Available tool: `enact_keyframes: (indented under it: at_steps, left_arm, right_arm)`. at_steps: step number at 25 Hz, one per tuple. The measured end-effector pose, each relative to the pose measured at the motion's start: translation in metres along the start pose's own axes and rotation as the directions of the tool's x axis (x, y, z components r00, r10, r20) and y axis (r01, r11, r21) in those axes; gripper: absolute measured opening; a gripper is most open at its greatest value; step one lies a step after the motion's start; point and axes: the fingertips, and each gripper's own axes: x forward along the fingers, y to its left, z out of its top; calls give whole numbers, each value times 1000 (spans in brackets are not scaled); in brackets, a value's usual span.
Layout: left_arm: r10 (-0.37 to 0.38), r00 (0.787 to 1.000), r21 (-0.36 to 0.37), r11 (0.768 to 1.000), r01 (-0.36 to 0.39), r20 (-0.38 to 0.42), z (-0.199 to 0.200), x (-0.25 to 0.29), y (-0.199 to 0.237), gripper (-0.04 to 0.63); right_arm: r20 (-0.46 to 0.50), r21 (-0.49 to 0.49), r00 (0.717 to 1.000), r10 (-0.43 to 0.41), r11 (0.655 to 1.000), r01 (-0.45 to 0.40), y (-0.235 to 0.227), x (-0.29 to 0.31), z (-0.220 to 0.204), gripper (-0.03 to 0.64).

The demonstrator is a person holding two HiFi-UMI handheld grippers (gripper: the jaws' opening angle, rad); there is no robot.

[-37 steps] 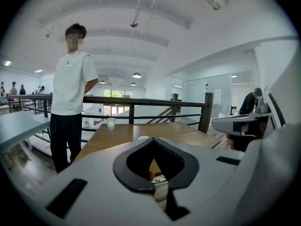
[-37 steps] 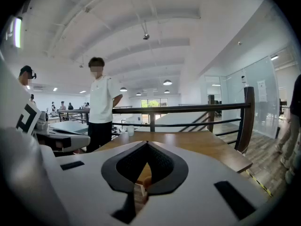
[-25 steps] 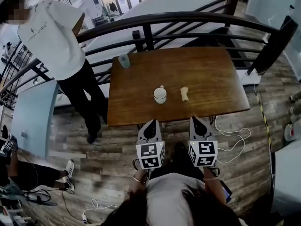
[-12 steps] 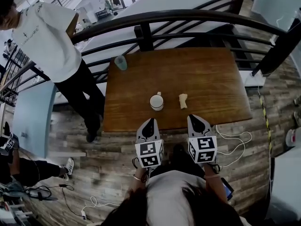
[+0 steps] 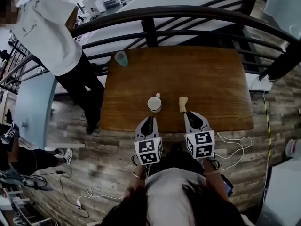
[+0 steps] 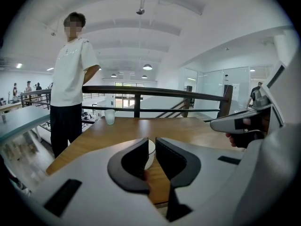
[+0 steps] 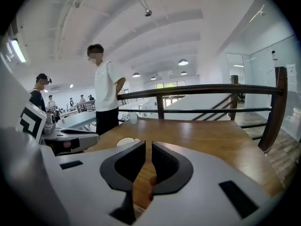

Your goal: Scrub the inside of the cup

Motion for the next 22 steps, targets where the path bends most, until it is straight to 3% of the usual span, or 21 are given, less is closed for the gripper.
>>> enact_keyframes:
  at_steps: [4,8,22]
  left_arm:
    - [16,1000,-7,1000,-16,-25,-11,8,-1,72]
    - [22,999,0,1000,-22,-48,-21,14,-2,118]
    - [-13,994,9,1000,14,-112,-45,58,7,264]
  right_arm:
    - [-30,9,999,29,1000,-29,-9,12,-8,44]
    - [-68,20,996,60,998,-59,-11,22,-18,107]
    - [-141,47,989,35,998,-28,-26,66,-29,163]
